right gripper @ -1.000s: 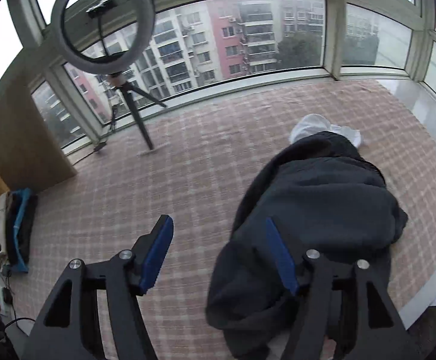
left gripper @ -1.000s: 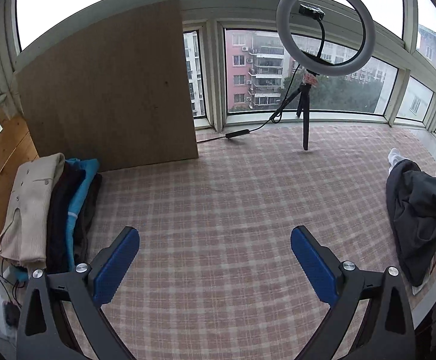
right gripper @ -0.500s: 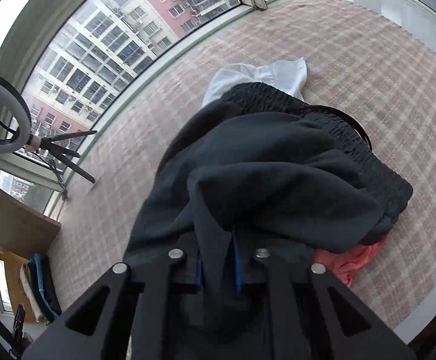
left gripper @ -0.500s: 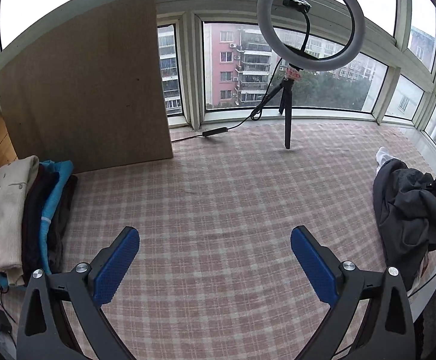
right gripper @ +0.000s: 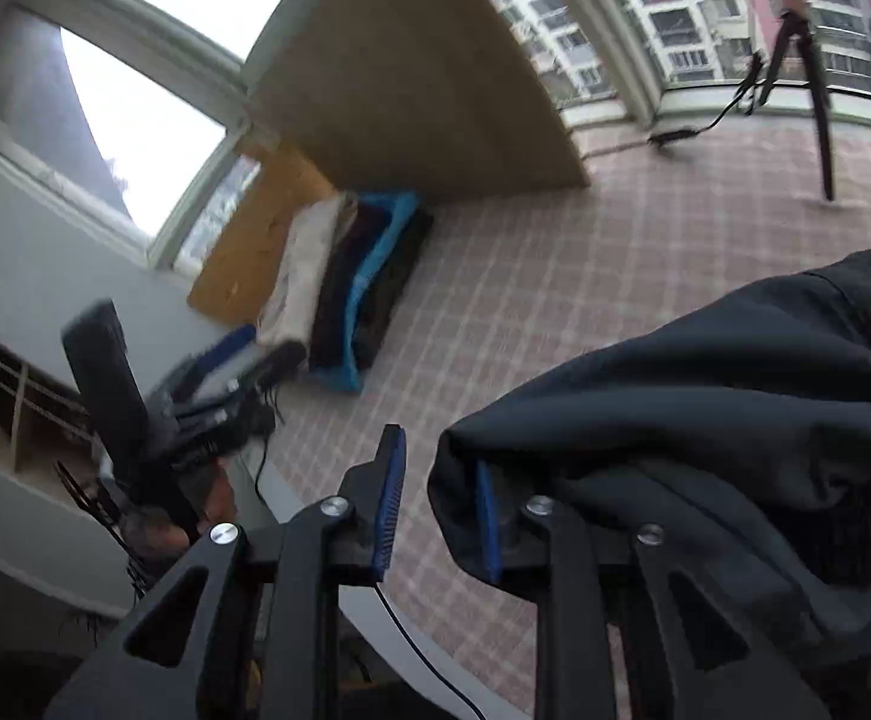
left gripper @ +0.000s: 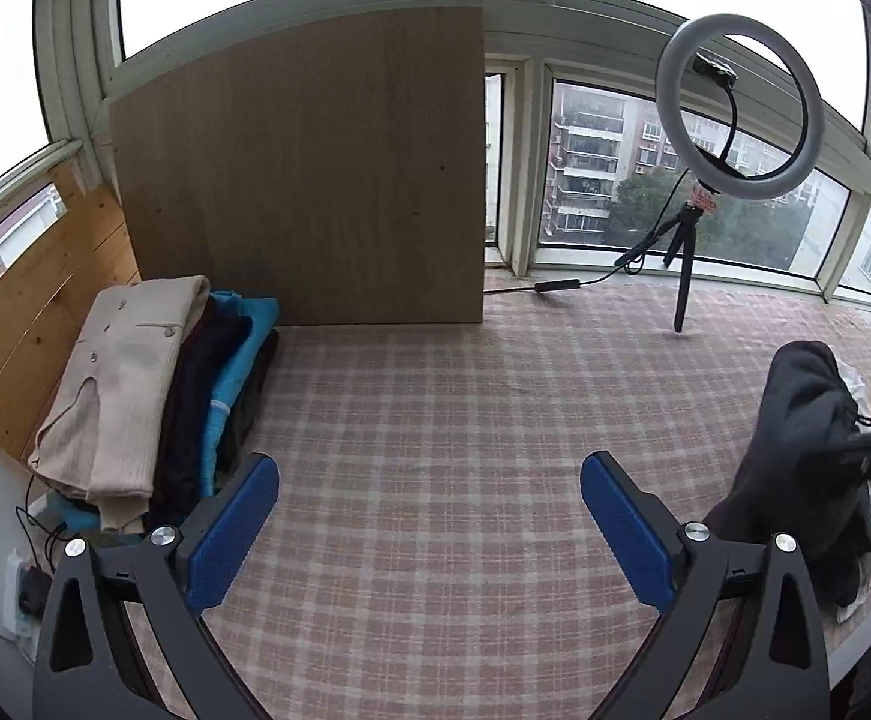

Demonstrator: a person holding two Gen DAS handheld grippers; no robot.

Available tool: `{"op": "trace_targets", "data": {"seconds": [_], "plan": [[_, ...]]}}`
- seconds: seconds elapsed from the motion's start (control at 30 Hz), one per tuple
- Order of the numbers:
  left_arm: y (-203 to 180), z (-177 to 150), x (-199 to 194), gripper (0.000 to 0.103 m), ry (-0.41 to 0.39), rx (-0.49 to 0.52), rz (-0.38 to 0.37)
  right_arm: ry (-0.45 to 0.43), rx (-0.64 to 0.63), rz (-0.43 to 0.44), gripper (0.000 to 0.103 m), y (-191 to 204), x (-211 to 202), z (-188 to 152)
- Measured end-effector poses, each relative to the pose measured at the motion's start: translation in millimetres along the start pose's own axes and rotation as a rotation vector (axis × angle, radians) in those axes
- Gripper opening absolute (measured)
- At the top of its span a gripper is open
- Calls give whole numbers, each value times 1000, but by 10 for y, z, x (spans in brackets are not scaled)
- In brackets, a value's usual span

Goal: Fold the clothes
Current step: 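Grasp the dark grey trousers with the right tool and lift them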

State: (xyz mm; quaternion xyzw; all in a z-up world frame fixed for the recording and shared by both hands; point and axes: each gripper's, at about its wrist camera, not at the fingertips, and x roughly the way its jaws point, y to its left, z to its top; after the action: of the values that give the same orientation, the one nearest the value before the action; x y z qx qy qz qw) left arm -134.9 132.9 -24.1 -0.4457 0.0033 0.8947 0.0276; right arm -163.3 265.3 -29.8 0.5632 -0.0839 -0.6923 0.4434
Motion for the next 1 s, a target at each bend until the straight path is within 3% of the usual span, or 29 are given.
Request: {"op": "trace_targets", "data": {"seconds": [0.1,0.13,0.2,0.23,0.27,0.33,0.5,0.57,0.67,0.83,0.93,0.97,1.0], "plan": [[46,-58,74,101,31,4,-15,74,-37,49,24,78,247,-323],[61,-77,99,101,41,6,-19,53,-8,42,24,-35,144,-403],[92,-116,148,101,62,9,-29,-3,61,0,39,-324,-129,-575],[107,-135,173,101,72,10,-34,-45,110,-61,55,-537,-311,-656],[122,-154,198,101,83,12,-39,-92,169,-126,60,-772,-508,-760],[144,-194,253,101,104,16,-49,-167,291,-244,60,-1231,-881,-991],[-1082,-260,877,101,198,318,-160,-243,562,-415,60,-2155,-1546,-1643],[-1528,-257,1047,101,223,429,-192,-259,624,-438,60,-2352,-1658,-1852],[-1994,-213,1320,101,224,573,-140,-289,662,-424,60,-2488,-1731,-1974],[-2322,-93,1923,101,336,571,-112,-313,668,-391,60,-2579,-1717,-1947],[-2403,-121,2158,101,365,573,-88,-304,656,-389,60,-2596,-1645,-1868],[-2390,-130,2181,100,361,570,-124,-296,655,-387,60,-2608,-1628,-1844],[-2352,-123,2181,87,368,556,-186,-290,653,-387,60,-2616,-1615,-1827]]}}
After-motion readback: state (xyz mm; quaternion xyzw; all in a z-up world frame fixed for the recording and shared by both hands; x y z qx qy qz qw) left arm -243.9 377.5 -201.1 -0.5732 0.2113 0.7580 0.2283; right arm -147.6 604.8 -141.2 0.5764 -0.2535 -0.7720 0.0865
